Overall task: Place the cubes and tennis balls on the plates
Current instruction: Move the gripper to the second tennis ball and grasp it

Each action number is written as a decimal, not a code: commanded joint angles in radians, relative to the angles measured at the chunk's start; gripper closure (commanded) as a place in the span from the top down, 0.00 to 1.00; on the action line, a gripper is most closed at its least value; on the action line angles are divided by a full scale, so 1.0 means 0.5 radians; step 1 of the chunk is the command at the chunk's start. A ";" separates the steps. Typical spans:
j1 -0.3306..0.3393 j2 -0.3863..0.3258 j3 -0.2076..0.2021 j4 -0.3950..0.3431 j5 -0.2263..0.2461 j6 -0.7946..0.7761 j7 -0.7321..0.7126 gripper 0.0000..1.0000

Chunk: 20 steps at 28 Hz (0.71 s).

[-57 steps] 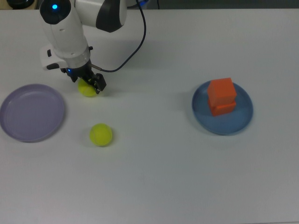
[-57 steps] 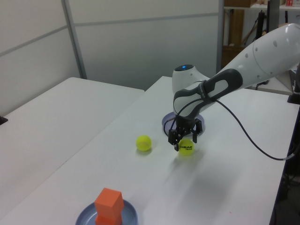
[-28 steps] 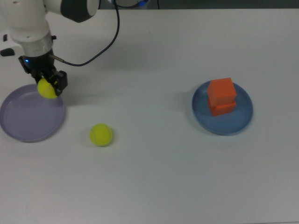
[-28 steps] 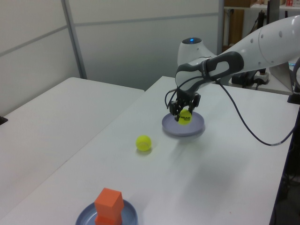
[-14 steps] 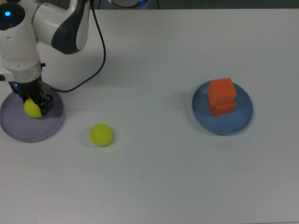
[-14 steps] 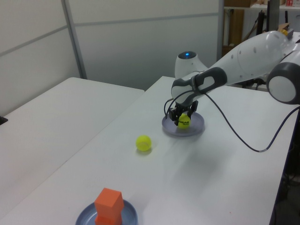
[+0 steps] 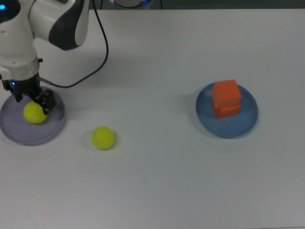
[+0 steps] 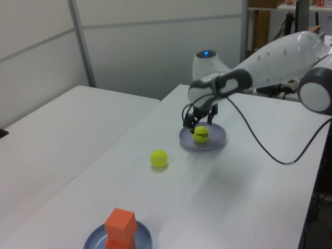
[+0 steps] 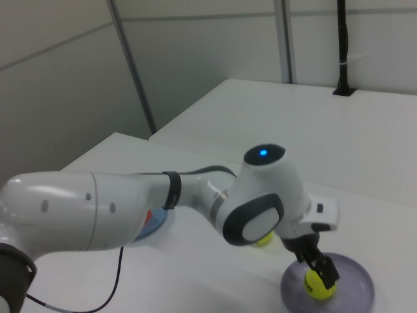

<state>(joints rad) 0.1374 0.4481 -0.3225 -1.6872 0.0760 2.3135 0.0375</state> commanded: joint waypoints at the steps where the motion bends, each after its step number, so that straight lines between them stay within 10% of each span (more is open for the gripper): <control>1: 0.032 -0.142 0.001 0.079 0.041 -0.203 -0.090 1.00; 12: 0.191 -0.059 0.132 0.202 0.369 -0.221 -0.397 1.00; 20: 0.195 0.039 0.249 0.202 0.434 -0.212 -0.409 1.00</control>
<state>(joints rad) 0.2417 0.4408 -0.2157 -1.6008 0.2635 2.2147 -0.1309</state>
